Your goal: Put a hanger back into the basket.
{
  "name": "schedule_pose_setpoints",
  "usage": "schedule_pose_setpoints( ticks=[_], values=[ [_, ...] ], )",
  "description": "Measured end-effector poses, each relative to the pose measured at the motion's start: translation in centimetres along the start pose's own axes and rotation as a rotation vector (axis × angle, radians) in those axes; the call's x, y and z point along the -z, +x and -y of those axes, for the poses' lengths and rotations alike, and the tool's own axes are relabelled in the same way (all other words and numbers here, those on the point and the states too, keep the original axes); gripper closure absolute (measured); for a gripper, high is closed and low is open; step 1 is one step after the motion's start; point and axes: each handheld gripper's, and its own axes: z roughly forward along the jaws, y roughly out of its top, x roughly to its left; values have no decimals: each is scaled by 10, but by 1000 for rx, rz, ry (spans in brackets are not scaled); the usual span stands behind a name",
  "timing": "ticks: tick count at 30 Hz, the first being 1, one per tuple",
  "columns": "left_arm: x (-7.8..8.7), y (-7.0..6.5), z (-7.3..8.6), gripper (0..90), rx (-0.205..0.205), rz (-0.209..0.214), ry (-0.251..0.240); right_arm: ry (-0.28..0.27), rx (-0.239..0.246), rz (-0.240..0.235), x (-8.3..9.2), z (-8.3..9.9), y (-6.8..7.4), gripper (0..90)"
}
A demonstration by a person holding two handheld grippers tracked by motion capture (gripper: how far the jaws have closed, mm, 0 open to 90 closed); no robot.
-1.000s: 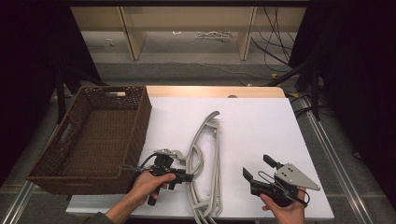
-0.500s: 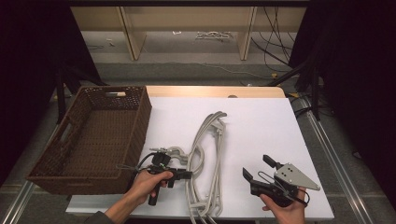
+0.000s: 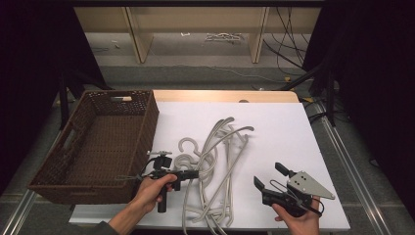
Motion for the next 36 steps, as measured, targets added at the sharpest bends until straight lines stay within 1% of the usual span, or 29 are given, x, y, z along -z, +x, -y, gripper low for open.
schedule_pose_setpoints(
  ticks=[4, 5, 6, 7, 8, 9, 10, 11, 12, 13, 14, 16, 17, 19, 20, 23, 24, 26, 33, 34, 36],
  values=[
    [1, -4, -3, 789, -14, 8, -9, 5, 0, -1, 0, 0, 0, 175],
    [1, -7, -5, 792, -36, 12, -11, 2, 1, 0, -1, 0, 0, 175],
    [1, -9, -6, 793, -42, 8, -14, 2, 1, -1, -1, 0, 0, 176],
    [1, -10, -7, 795, -52, 14, -10, 2, 2, -1, -1, 0, 0, 176],
    [1, -10, -7, 795, -52, 14, -10, 1, 2, -1, -1, 0, 0, 176],
    [1, -13, -9, 796, -84, 2, -8, 1, 2, -1, -1, 0, 0, 176],
    [1, -15, -10, 796, -106, 1, 2, 2, 1, -1, -1, 0, 0, 176],
    [2, -16, -10, 797, -115, -4, 7, 3, 1, -1, -1, 0, 0, 176],
    [2, -16, -10, 797, -115, -4, 7, 3, 1, -1, -1, 0, 0, 176],
    [0, -18, -11, 797, -122, 3, -5, 3, 1, -1, -1, 0, 0, 176],
    [0, -19, -11, 797, -132, 0, -4, -13, -5, -13, -2, 1, 1, 177],
    [-1, -22, -12, 798, -146, 3, 3, -6, -7, -9, -2, 1, 1, 178],
    [0, -23, -13, 798, -156, 1, 4, 3, 3, -3, -1, 0, 0, 178],
    [0, -25, -14, 798, -163, -1, 5, 1, 5, -4, -1, 0, 1, 179],
    [0, -26, -15, 798, -177, -4, 7, -11, -3, -14, -2, 1, 1, 179],
    [1, -30, -17, 798, -212, -6, 1, -13, -3, -14, -2, 1, 1, 179],
    [1, -30, -17, 798, -212, -6, 1, -13, -3, -14, -2, 1, 1, 179],
    [4, -35, -21, 798, -228, -4, -10, -14, -4, -16, -2, 1, 1, 180],
    [13, -48, -31, 798, -249, 19, -52, -11, -2, -19, -2, 1, 1, 180],
    [16, -51, -33, 797, -251, 17, -60, -11, -3, -20, -2, 1, 1, 180],
    [18, -53, -35, 797, -255, 23, -64, -11, -3, -20, -2, 1, 1, 180]
  ],
)
